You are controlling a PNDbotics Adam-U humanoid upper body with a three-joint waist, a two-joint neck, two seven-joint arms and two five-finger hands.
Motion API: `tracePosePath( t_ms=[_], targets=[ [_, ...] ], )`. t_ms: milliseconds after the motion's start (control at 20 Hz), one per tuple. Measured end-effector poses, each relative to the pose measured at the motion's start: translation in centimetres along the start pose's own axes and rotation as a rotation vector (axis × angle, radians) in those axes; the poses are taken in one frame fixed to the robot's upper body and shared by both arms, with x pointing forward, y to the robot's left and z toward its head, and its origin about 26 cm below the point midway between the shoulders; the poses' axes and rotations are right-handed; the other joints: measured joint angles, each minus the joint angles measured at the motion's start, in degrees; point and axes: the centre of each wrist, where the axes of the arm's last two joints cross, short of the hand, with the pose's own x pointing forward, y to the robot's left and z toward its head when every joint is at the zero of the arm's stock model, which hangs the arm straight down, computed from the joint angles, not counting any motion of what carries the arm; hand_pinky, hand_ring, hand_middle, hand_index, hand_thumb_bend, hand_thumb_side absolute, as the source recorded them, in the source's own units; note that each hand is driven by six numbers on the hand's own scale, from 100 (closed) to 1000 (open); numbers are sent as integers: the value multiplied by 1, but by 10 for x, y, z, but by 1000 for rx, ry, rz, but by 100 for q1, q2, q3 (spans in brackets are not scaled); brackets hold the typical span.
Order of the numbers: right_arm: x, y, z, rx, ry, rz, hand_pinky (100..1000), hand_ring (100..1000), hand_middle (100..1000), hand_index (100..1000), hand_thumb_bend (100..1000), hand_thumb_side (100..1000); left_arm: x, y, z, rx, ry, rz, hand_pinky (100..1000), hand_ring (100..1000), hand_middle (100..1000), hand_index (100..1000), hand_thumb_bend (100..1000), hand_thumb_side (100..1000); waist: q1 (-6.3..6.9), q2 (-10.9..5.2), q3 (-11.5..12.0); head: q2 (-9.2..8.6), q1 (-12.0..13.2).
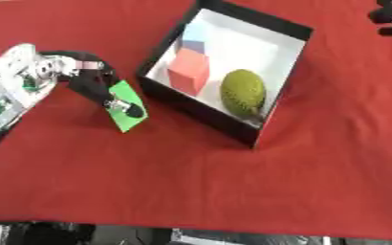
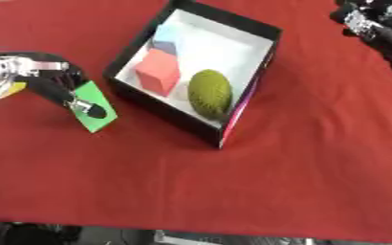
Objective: Pick up objects on the table and place them in the box.
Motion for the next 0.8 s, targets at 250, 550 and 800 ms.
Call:
tracePosePath(
  t_ms=[250, 550, 800],
  targets=[
    [-1, 0, 0, 0, 2, 2, 906, 902, 768, 868, 100, 649, -3, -2, -3, -9, 12, 10, 808, 763, 670, 801, 745, 568, -8, 3, -7, 0, 15],
    [-1, 1, 1, 1, 4, 1, 906, 903, 768, 868, 100, 651, -3, -3, -5, -11, 11, 21, 772, 709, 611, 753, 616, 517, -10, 7, -10, 0, 26],
    [-3, 2, 1, 2, 8, -2, 906, 903, 768, 868, 100, 650, -1, -3, -4, -4, 3, 37, 737, 652, 557, 703, 494, 451, -9, 7, -9, 0, 43]
  ],
)
